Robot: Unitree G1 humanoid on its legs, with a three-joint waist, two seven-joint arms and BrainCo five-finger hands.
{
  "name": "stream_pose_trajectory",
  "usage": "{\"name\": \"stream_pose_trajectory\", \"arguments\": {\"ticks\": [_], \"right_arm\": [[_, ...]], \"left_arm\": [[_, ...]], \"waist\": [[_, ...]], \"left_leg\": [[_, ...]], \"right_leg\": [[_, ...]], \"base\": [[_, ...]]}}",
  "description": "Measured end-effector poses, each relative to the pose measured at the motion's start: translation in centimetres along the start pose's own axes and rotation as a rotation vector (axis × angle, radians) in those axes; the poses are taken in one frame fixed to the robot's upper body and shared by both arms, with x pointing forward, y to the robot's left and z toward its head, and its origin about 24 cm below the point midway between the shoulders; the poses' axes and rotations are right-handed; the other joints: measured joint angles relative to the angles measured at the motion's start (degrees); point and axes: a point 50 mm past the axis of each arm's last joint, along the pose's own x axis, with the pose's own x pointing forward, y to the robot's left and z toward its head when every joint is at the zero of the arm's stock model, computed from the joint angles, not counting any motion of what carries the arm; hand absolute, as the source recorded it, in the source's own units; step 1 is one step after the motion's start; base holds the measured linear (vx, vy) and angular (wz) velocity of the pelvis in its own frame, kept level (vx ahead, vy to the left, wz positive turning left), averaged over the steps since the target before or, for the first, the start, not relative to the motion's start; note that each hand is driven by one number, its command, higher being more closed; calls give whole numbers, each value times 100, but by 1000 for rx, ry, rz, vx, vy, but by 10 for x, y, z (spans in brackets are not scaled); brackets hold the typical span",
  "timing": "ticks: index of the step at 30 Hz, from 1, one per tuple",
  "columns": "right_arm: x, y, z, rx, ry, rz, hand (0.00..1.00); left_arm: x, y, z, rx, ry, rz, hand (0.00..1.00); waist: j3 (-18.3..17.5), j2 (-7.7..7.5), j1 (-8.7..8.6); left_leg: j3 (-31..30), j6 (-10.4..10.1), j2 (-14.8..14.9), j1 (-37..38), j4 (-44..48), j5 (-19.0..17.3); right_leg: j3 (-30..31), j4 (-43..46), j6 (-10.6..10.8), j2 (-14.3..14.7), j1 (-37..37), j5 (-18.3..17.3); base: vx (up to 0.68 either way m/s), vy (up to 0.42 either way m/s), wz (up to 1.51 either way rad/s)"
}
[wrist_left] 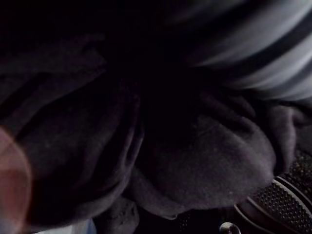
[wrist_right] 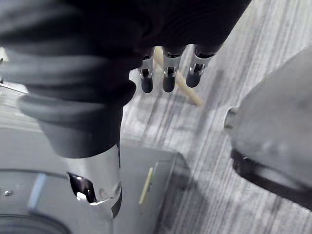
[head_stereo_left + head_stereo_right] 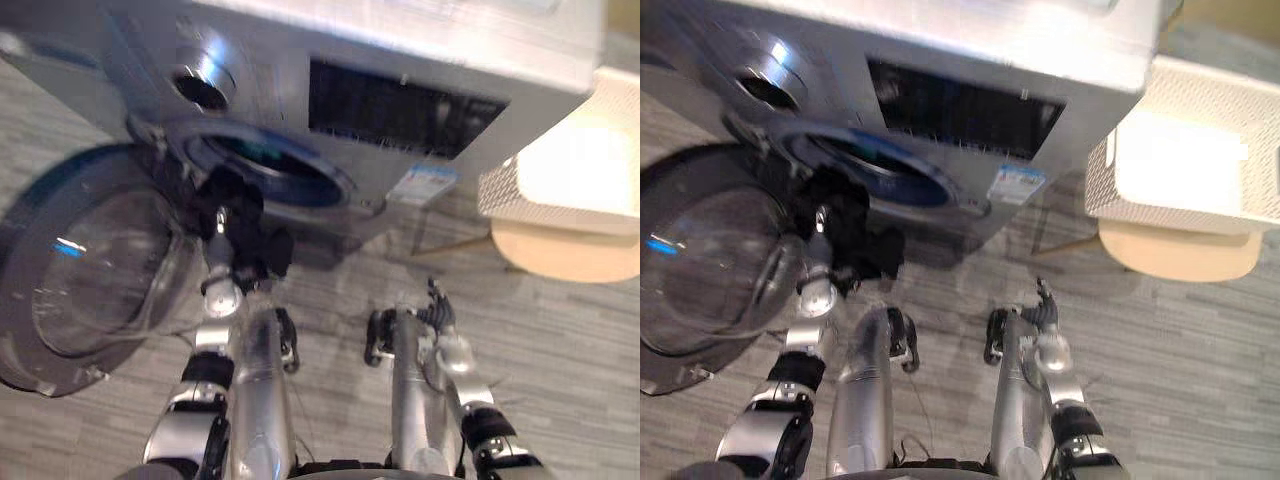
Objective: Pick up the laundry basket with both hands and put the clothes into the washing machine.
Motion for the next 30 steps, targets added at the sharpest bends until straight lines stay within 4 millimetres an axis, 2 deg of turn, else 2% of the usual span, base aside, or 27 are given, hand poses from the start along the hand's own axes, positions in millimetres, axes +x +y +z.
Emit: {"name": "stream_pose_trajectory", "arguments": {"ticks": [2, 3, 4, 6, 7, 9, 10, 13, 14, 15, 18, 20, 25, 26, 30], "right_arm": [[-8, 9, 41, 80, -184, 1, 0], [-15, 11, 53, 107, -243, 4, 0], [-19, 11, 57, 118, -270, 3, 0], [-41, 4, 64, 135, -340, -11, 0], [-44, 3, 63, 133, -343, -14, 0], [-53, 1, 60, 128, -344, -10, 0], [-57, 0, 61, 120, -354, -4, 0], [-64, 2, 65, 115, -389, 32, 0], [-66, 3, 68, 119, -403, 46, 0], [-67, 4, 70, 121, -411, 55, 0], [-67, 5, 71, 119, -421, 81, 0], [-68, 6, 72, 123, -424, 96, 0], [-73, 5, 76, 138, -445, 132, 0], [-74, 4, 76, 147, -449, 136, 0], [-77, 3, 73, 147, -451, 139, 0]], "left_arm": [[20, -3, 41, -57, -123, 30, 100], [27, -2, 60, -68, -181, 37, 100], [30, -3, 70, -73, -211, 41, 100], [40, -10, 124, -126, -369, 46, 100], [42, -11, 135, -135, -402, 48, 100], [42, -19, 177, -177, -523, 43, 100], [40, -25, 199, -207, -585, 35, 100], [32, -43, 244, -270, -702, 5, 100], [25, -55, 267, -298, -760, -27, 100], [19, -61, 282, -313, -805, -43, 100], [4, -75, 316, -326, -900, -100, 100], [-8, -83, 340, -343, -959, -117, 100], [-19, -76, 367, -219, -1104, -84, 100], [-23, -75, 374, -203, -1137, -67, 0], [-21, -72, 375, -122, -1182, -3, 0]], "waist": [[20, -24, -101], [50, -78, -131], [63, -105, -140], [68, -117, -178], [68, -117, -200], [63, -136, -282], [62, -139, -297], [57, -147, -307], [52, -156, -324], [52, -156, -345], [19, -212, -413], [17, -285, -522], [7, -312, -558], [7, -322, -559], [0, -349, -562]], "left_leg": [[-100, -4, 136, -712, 367, -2], [-102, -5, 183, -887, 441, -2], [-111, -5, 197, -973, 484, -2], [-261, -8, 264, -1429, 641, -1], [-300, -9, 270, -1512, 673, 0], [-377, -15, 272, -1795, 747, 5], [-382, -15, 272, -1931, 783, 6], [-420, -15, 277, -2174, 873, 7], [-433, -15, 274, -2255, 886, 7], [-443, -15, 273, -2296, 898, 7], [-436, -15, 270, -2366, 904, 7], [-416, -14, 274, -2447, 907, 7], [-416, -13, 325, -2623, 952, 8], [-394, -11, 353, -2641, 967, 8], [-382, -11, 373, -2649, 987, 8]], "right_leg": [[-84, 333, -40, 11, -662, -19], [-84, 414, -52, 17, -849, -13], [-85, 452, -56, 21, -933, -11], [-189, 531, -92, 69, -1277, 9], [-212, 548, -97, 79, -1336, 11], [-260, 589, -131, 85, -1562, 30], [-258, 614, -158, 88, -1694, 45], [-286, 676, -185, 87, -1911, 59], [-302, 681, -188, 82, -1977, 61], [-315, 681, -189, 79, -2000, 61], [-317, 680, -199, 67, -2081, 67], [-314, 674, -220, 61, -2180, 81], [-331, 652, -279, 90, -2347, 128], [-334, 650, -281, 90, -2369, 138], [-340, 651, -282, 88, -2383, 146]], "base": [[-112, -118, -8], [-65, -80, -9], [-41, -54, -11], [-42, -48, -10], [-37, -48, -4], [0, 0, 0], [-9, -13, -5], [-2, -7, -3], [0, 0, 0], [0, 0, 0], [0, 0, 0], [-26, -21, -6], [-29, -16, -9], [-31, -14, -11], [-36, -22, -5]]}}
